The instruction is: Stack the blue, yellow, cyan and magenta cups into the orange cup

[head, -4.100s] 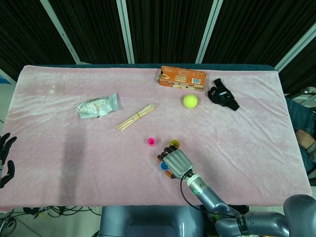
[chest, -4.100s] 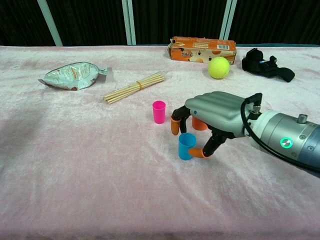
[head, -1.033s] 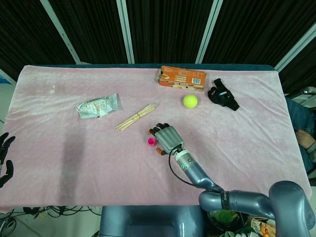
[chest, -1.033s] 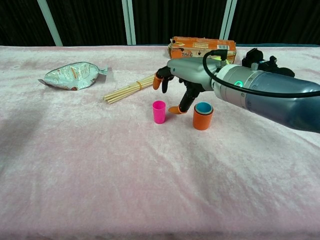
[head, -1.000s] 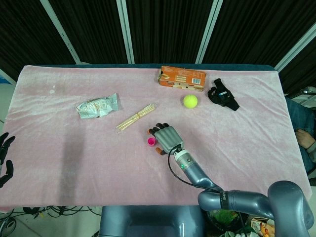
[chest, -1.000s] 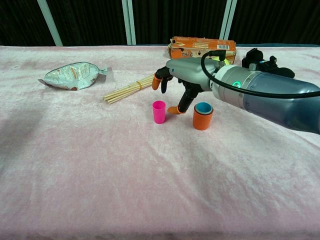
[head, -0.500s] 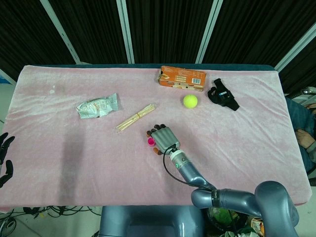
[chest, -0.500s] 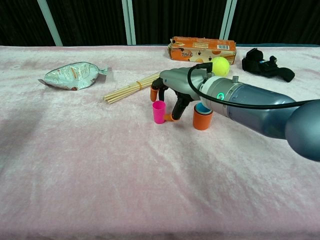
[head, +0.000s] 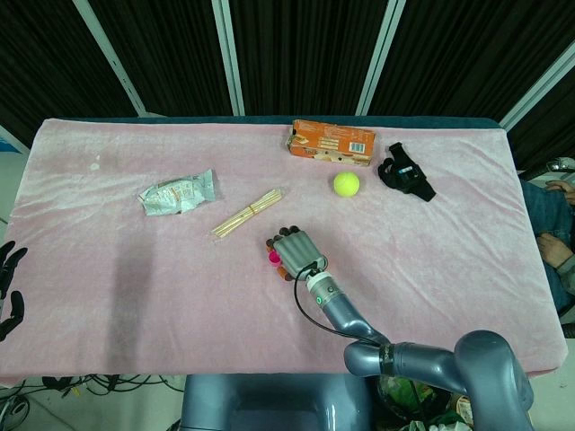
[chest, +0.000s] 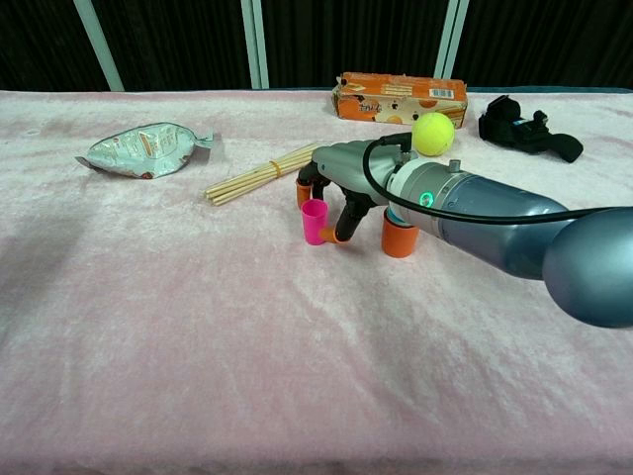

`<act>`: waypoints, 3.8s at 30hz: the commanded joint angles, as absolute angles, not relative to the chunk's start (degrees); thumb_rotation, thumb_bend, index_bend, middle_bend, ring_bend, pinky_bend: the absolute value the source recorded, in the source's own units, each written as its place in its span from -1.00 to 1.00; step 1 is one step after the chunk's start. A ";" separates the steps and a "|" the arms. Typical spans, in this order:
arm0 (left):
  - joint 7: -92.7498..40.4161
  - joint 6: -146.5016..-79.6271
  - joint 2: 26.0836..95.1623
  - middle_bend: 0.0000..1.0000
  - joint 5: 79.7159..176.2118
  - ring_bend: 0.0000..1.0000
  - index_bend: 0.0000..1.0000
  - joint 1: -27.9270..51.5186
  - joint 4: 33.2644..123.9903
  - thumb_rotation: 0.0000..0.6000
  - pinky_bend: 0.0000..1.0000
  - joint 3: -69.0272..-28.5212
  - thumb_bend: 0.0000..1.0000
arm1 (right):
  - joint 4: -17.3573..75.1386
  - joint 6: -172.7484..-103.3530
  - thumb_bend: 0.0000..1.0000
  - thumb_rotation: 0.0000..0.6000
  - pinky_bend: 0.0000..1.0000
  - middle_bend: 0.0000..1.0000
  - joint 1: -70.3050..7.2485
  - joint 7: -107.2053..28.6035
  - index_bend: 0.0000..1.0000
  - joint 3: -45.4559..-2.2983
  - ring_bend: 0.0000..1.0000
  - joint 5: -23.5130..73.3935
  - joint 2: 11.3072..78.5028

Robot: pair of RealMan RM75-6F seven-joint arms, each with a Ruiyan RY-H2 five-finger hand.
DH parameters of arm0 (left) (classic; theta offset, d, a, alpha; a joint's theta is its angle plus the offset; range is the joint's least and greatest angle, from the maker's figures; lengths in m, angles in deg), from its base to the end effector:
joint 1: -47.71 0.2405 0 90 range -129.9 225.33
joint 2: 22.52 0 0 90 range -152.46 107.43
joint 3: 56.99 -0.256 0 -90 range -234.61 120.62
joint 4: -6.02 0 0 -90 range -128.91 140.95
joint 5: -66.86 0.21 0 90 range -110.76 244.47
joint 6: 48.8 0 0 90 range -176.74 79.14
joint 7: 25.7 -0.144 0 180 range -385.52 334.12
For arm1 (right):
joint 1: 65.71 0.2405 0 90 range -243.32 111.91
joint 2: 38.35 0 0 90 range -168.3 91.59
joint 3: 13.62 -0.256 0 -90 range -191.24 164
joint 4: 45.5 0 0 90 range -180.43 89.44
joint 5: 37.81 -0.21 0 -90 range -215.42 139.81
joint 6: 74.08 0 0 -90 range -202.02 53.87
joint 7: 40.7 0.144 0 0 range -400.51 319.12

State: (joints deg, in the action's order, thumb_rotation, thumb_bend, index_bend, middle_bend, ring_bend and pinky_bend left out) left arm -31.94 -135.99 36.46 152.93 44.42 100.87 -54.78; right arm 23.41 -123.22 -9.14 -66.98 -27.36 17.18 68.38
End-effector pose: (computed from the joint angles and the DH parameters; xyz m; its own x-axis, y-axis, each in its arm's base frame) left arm -0.3118 0.1699 0.1868 0.5331 -0.0131 0.8460 0.8460 0.0152 -0.5329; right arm -0.0626 -0.3647 -0.1043 0.4898 -0.2844 0.8242 -0.8182 -0.4764 0.3219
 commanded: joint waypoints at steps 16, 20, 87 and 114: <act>-32.08 -136.16 36.58 -0.95 152.75 -1.00 -0.82 44.51 100.78 1.00 -0.99 -54.67 0.41 | 22.49 -123.26 -0.38 1.00 -0.58 -0.09 -9.25 -65.12 -0.03 -28.36 -0.50 18.50 68.95; -32.12 -136.20 36.61 -0.96 152.80 -1.00 -0.82 44.51 100.78 1.00 -0.99 -54.66 0.41 | 24.37 -124.13 -0.38 1.00 -0.58 -0.09 -9.61 -65.14 -0.02 -28.91 -0.50 18.83 67.41; -33.57 -136.16 36.54 -0.96 152.58 -1.00 -0.82 44.57 100.95 1.00 -0.99 -54.66 0.42 | 46.78 -130.36 -0.53 1.00 -0.58 -0.74 -19.57 -67.26 -0.70 -22.77 -0.66 19.28 46.70; -34.70 -136.93 36.54 -0.96 153.85 -1.00 -0.82 44.54 102.28 1.00 -0.99 -54.77 0.41 | 50.68 -169.59 -0.61 1.00 -0.58 -0.83 -52.40 -53.32 -0.84 -11.88 -0.71 39.00 32.07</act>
State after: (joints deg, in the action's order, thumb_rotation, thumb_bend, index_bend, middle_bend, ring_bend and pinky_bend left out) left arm -34.64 -136.93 36.52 153.79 44.56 102.26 -54.74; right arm 52.66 -168.32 -50.51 -55.21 -13.00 37.46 30.85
